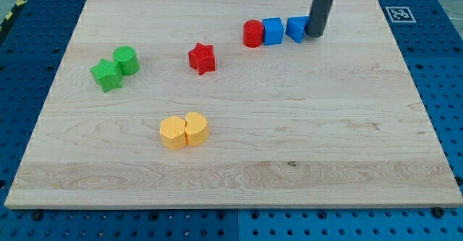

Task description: Move the blue triangle into the blue cube

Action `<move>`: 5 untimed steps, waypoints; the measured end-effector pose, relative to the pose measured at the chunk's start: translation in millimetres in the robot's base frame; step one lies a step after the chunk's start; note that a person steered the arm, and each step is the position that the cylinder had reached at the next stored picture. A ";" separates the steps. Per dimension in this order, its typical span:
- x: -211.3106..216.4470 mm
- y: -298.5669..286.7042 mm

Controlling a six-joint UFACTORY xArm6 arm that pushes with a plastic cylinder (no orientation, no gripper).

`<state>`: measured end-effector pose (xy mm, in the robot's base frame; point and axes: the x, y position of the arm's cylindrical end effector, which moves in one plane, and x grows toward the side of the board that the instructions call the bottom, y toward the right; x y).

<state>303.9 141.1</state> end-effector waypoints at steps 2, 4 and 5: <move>-3.5 -3.7; 7.3 -4.0; 12.6 -4.0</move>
